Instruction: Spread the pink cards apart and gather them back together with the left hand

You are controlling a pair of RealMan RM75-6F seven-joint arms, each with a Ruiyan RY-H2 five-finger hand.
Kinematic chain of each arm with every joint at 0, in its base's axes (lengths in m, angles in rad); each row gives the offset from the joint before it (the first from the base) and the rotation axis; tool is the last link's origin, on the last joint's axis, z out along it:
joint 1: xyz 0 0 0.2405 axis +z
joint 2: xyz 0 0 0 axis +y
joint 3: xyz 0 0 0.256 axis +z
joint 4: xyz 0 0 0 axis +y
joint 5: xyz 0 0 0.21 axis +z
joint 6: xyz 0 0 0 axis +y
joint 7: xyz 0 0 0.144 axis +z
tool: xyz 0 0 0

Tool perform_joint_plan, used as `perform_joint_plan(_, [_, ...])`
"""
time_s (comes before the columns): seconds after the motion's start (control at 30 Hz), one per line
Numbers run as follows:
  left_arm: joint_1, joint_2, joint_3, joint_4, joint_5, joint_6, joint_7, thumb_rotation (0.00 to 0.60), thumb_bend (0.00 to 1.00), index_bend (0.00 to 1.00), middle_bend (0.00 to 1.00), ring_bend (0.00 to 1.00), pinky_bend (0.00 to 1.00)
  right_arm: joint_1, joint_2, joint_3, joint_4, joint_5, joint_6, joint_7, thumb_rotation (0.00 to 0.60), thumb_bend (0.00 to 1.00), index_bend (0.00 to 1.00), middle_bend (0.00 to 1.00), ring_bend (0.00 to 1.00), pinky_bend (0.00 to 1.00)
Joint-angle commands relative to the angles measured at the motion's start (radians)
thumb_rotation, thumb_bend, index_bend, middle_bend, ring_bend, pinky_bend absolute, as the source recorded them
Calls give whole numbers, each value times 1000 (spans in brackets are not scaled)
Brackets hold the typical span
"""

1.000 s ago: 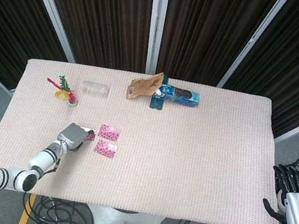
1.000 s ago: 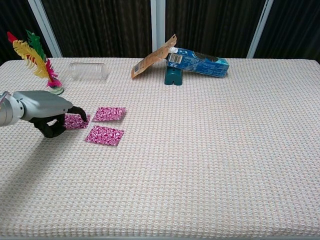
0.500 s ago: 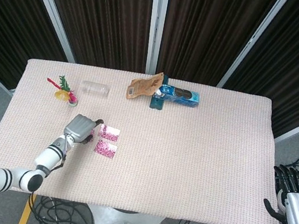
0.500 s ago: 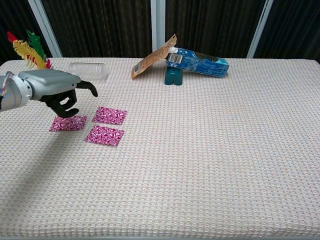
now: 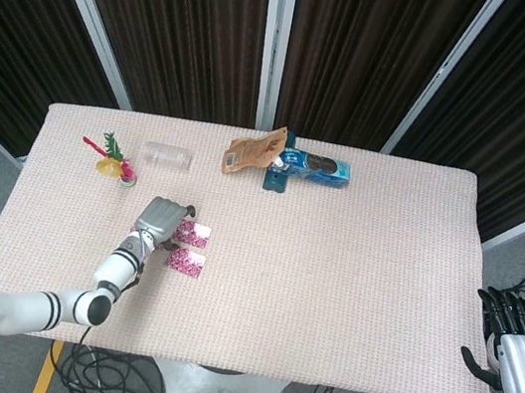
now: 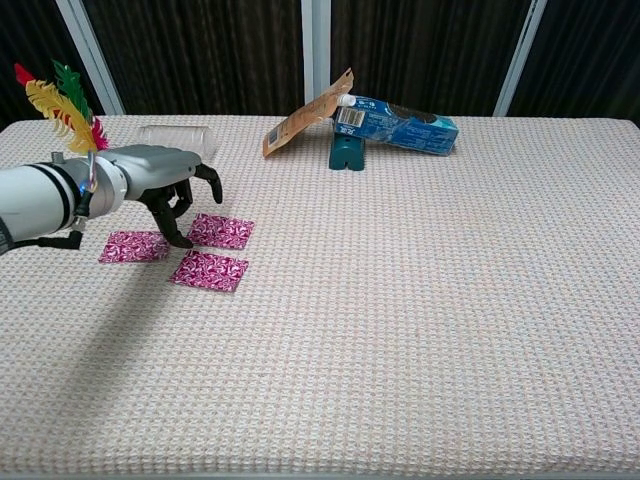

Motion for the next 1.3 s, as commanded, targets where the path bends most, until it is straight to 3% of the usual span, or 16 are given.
perform_joint_plan(0.03, [-13,-23,-14,19,-34,1,28,600,222,355,892,906,999,0,0,0,2,3,-1,2,575,184,95,69,0,0])
perform_joint_plan(0.5, [-50,-90,-31,92,-132,-19,112,600,228,366,893,908,992,2,-2,1,15,12,-10,15,568,185,95,68,0,0])
perform_joint_plan(1.3, [-55,-120,-36,121,-128,-7,151,600,247,382,893,908,989,0,-6,-1,36,24,-19,32,569,187,94,68,0,0])
